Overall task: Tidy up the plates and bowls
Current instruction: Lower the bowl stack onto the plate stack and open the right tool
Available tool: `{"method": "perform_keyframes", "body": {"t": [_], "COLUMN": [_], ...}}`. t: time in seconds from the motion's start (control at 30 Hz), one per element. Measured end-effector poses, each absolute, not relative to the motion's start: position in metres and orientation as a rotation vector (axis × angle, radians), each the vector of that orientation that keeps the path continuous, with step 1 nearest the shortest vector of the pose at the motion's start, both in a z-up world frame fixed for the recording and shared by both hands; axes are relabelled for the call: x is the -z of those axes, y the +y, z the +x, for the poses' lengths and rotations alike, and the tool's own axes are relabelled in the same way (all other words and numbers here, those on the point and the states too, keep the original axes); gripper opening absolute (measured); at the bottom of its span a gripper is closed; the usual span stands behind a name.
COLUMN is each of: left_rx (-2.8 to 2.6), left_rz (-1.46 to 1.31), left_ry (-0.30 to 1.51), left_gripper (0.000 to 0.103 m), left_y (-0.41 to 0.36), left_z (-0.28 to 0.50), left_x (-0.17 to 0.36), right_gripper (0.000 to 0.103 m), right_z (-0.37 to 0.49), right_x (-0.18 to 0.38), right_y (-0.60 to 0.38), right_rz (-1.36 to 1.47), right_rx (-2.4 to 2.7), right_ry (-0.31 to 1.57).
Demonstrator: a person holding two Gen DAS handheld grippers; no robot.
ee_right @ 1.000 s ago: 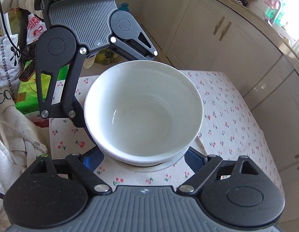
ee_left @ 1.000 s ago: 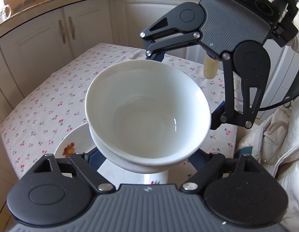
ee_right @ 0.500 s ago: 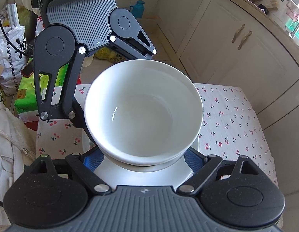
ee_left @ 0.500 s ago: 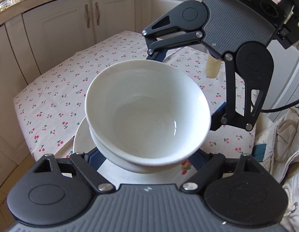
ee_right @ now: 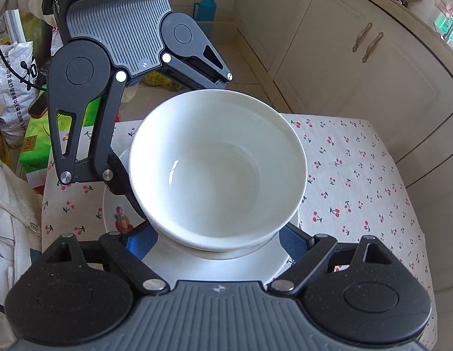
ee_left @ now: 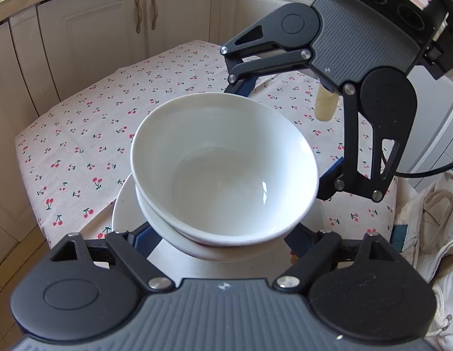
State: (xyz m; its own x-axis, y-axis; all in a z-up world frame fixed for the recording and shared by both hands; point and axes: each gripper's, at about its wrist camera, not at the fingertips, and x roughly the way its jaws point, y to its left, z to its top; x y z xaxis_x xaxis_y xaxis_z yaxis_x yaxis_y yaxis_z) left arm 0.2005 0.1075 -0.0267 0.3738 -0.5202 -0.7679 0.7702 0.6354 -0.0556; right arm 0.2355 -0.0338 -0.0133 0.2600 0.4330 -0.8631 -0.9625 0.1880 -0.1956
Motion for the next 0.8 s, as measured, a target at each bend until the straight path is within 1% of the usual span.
{"method": "perform_keyframes", "body": {"t": [0.17, 0.53, 0.8], "left_rx": [0.840, 0.838, 0.832], "left_rz": [0.325, 0.304, 0.316], "left_ry": [0.851, 0.846, 0.837], "left_gripper": [0.088, 0.088, 0.089], "left_y": [0.109, 0.113, 0.112], "left_z": [0.204, 0.203, 0.202], "left_x": [0.028, 0.027, 0.029], "right_gripper": [0.093, 0.091, 0.092], "right_z": [0.239, 0.228, 0.234], "right_x": [0.015, 0.012, 0.013], "right_y": [-0.035, -0.034, -0.038], "right_rz": [-0.843, -0.885, -0.845], "right_rx": [-1.129, -1.127, -1.128], "right_ry": [0.773, 0.718, 0.744]}}
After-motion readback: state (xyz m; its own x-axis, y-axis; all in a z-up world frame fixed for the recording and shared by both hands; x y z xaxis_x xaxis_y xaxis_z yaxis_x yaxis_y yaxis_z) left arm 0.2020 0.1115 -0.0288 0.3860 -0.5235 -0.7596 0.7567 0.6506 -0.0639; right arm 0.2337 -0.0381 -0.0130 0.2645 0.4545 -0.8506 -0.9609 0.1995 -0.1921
